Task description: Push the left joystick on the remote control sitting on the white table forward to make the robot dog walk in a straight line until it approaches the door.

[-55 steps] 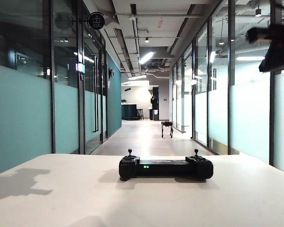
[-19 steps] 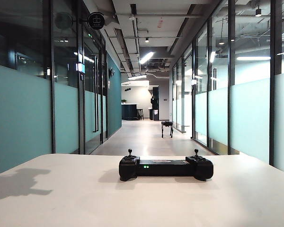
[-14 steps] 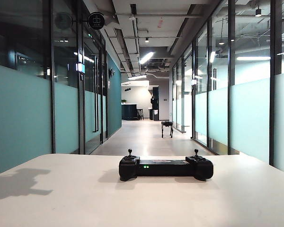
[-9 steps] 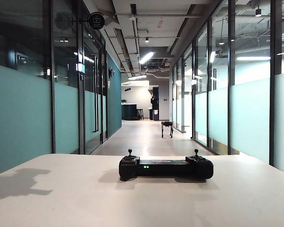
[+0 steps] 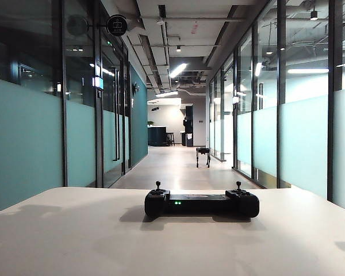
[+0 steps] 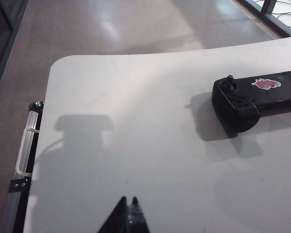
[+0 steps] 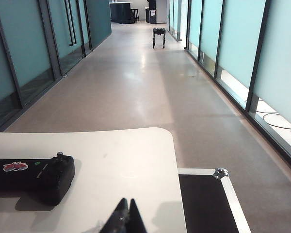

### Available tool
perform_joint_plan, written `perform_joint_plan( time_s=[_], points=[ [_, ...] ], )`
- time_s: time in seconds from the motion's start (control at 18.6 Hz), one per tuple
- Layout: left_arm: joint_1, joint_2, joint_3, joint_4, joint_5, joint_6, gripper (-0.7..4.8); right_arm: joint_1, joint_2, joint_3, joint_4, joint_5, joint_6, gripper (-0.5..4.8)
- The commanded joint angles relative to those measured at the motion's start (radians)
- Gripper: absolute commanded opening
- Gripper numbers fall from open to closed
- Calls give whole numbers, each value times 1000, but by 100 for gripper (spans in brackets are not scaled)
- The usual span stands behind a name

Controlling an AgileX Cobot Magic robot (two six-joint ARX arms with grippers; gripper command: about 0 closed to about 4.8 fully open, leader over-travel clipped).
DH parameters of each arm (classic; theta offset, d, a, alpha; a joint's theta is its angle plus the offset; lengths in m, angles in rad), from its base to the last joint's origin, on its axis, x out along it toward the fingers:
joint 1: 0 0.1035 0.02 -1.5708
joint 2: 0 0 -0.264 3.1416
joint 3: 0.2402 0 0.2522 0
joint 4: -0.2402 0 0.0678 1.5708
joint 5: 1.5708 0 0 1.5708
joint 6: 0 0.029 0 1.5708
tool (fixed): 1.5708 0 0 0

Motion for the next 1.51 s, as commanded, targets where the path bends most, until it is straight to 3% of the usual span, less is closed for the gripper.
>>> perform_joint_plan(
  time_s=[0.05,0.16,0.38,0.7,1.13,1.51],
  points=[
    [1,-95,-5,1,-34,1,-5,1,-3,-9,8,4,-1,-5],
    [20,-172,-31,61,-32,5,-5,2,-3,-9,8,4,-1,-5],
    [163,-367,-141,137,117,46,-5,2,-3,-9,8,4,-1,-5],
    [190,-628,-239,49,26,114,-2,2,-3,-9,8,4,-1,-5],
    [195,-692,-259,-127,19,74,-1,2,-3,-9,7,4,-1,-5],
    [243,-692,-259,-89,56,61,-2,2,-3,-9,6,4,-1,-5]
  ],
)
